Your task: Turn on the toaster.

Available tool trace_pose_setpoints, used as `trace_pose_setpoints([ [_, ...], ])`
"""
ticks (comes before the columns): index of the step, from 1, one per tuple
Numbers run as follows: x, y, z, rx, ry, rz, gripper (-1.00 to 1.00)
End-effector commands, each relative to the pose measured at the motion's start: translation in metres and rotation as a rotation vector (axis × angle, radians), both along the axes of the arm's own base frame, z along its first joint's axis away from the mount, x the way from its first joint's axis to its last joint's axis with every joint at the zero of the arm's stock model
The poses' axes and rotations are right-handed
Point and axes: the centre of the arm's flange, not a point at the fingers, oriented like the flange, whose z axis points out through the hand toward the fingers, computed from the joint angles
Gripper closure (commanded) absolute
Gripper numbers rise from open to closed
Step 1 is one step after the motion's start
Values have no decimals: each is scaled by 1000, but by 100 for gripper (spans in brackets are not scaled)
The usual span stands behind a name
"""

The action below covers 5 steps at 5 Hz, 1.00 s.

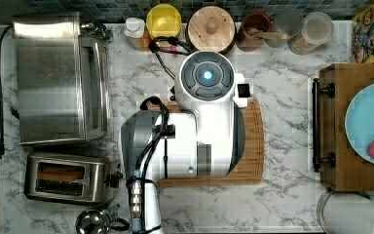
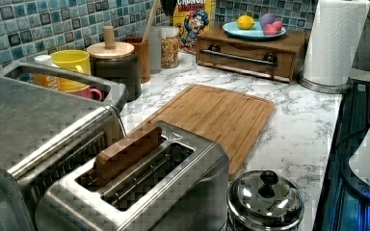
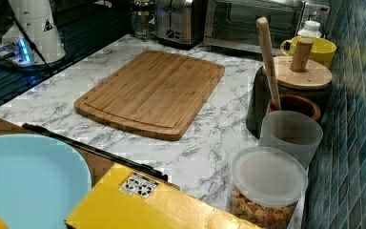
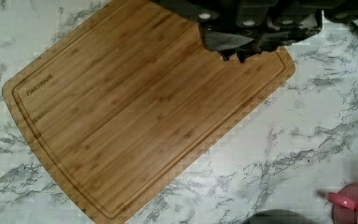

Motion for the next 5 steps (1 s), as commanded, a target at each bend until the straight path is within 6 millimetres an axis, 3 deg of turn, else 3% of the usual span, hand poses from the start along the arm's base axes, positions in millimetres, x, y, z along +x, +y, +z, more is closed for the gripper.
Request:
trace_pose_setpoints([
  [1,2,2,-1,42,18,123,100],
  [2,-5,29,-7,97,23,203,100],
  [3,-33,73,-13,88,-30,294,100],
  [5,-74,115,-28,142,-63,408,100],
])
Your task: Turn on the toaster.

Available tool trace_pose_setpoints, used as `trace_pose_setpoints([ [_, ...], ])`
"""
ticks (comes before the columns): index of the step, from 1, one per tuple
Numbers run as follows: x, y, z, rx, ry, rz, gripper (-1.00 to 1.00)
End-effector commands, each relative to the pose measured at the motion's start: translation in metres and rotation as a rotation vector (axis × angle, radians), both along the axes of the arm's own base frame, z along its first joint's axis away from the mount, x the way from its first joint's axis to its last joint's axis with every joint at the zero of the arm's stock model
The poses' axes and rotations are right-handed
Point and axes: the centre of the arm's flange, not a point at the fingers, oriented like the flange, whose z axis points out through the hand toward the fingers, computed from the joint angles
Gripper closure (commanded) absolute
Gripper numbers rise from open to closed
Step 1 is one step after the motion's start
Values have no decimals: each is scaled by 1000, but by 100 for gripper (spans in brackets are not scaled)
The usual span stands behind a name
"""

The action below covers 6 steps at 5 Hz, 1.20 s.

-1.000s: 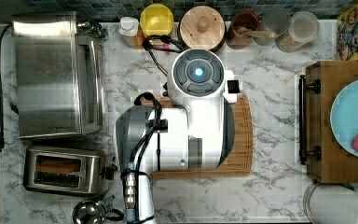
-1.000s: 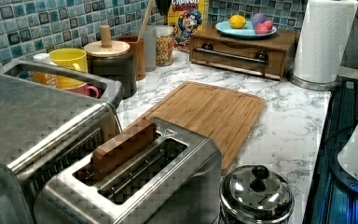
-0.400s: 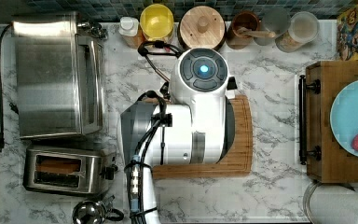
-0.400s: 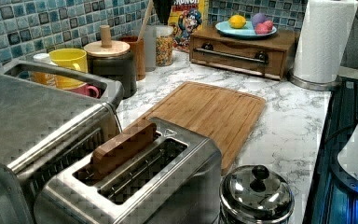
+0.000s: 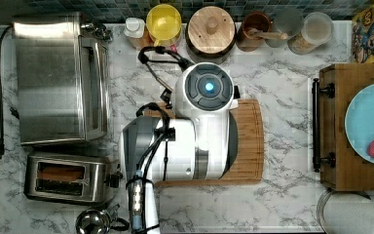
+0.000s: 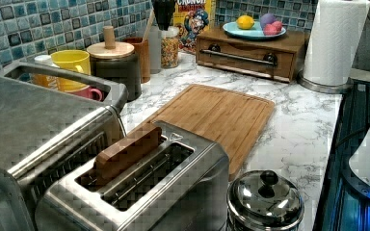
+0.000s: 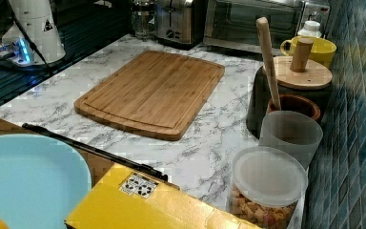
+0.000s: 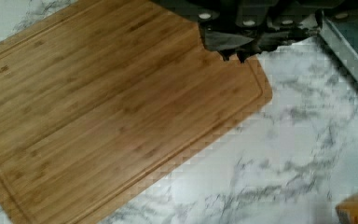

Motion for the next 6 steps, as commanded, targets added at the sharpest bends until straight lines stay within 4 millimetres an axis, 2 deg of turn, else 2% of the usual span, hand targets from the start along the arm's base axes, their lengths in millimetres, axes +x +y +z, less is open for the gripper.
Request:
trace_pose_setpoints([
  [1,-71,108,-14,42,-12,290,100],
  [2,-84,121,-29,54,18,313,100],
  [4,-120,153,-40,61,20,359,100],
  [6,-145,175,-56,82,45,379,100],
])
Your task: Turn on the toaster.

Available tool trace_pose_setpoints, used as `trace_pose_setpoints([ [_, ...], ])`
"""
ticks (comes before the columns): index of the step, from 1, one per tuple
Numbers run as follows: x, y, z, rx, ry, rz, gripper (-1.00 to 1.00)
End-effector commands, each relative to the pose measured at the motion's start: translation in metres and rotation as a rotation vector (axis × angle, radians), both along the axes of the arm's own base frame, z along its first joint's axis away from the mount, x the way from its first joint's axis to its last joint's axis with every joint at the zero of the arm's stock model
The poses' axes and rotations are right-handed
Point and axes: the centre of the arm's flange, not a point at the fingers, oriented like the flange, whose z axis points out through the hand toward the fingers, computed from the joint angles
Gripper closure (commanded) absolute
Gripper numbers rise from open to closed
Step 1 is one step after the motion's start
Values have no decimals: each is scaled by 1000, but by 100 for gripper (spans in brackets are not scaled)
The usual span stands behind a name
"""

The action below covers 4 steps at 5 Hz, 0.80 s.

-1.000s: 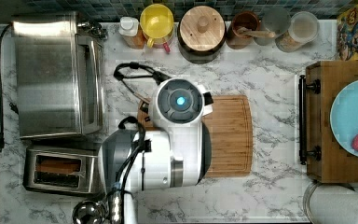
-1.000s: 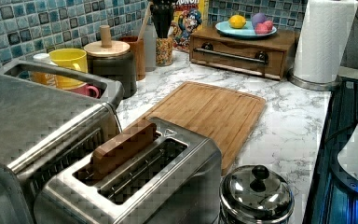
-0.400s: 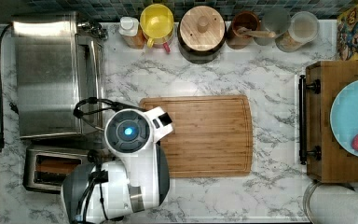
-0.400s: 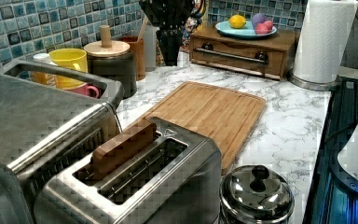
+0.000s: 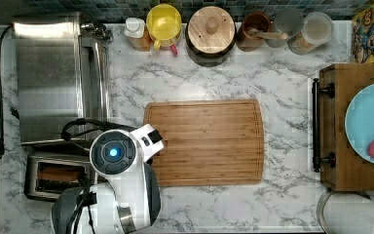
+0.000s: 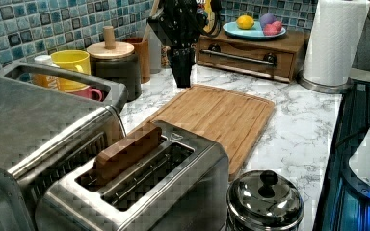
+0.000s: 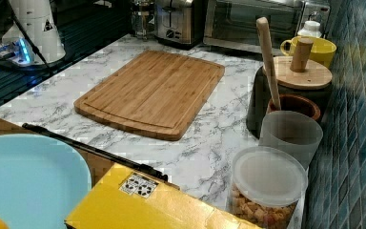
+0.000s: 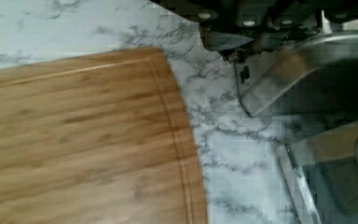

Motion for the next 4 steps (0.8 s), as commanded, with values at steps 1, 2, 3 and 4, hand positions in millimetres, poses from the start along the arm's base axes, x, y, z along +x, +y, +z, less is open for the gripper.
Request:
trace_pose_setpoints([
  [1,-47,43,-11,18,10,96,100],
  [2,-62,48,-15,24,-13,115,100],
  [3,-69,51,-19,21,-21,122,100],
  [4,-79,51,-30,14,-4,132,100],
])
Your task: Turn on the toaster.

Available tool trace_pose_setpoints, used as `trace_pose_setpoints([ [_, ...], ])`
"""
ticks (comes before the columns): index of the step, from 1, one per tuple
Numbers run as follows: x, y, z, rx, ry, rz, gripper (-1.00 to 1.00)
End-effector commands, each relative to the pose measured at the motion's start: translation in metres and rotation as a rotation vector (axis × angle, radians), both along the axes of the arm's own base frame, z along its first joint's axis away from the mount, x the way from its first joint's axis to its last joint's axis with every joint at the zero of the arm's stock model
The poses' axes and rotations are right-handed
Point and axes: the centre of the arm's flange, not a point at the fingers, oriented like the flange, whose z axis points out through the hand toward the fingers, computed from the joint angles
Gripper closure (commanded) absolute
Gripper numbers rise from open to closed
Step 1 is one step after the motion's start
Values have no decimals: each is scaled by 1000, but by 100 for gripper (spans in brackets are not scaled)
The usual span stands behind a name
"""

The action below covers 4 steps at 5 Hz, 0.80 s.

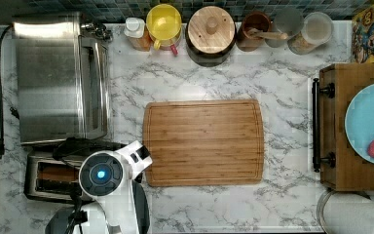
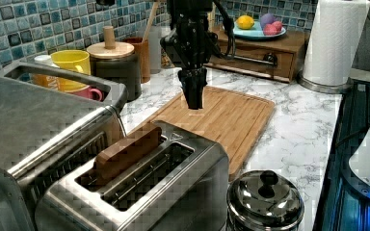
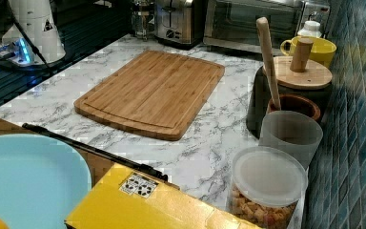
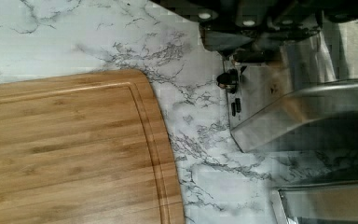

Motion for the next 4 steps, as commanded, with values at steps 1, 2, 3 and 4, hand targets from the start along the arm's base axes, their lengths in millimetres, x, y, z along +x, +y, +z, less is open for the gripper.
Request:
trace_pose_setpoints([
  [1,-46,27,-1,75,-35,107,100],
  [2,-47,26,2,94,-100,84,100],
  [3,-47,30,-8,72,-101,81,100],
  [4,-38,35,-25,4,-80,50,100],
])
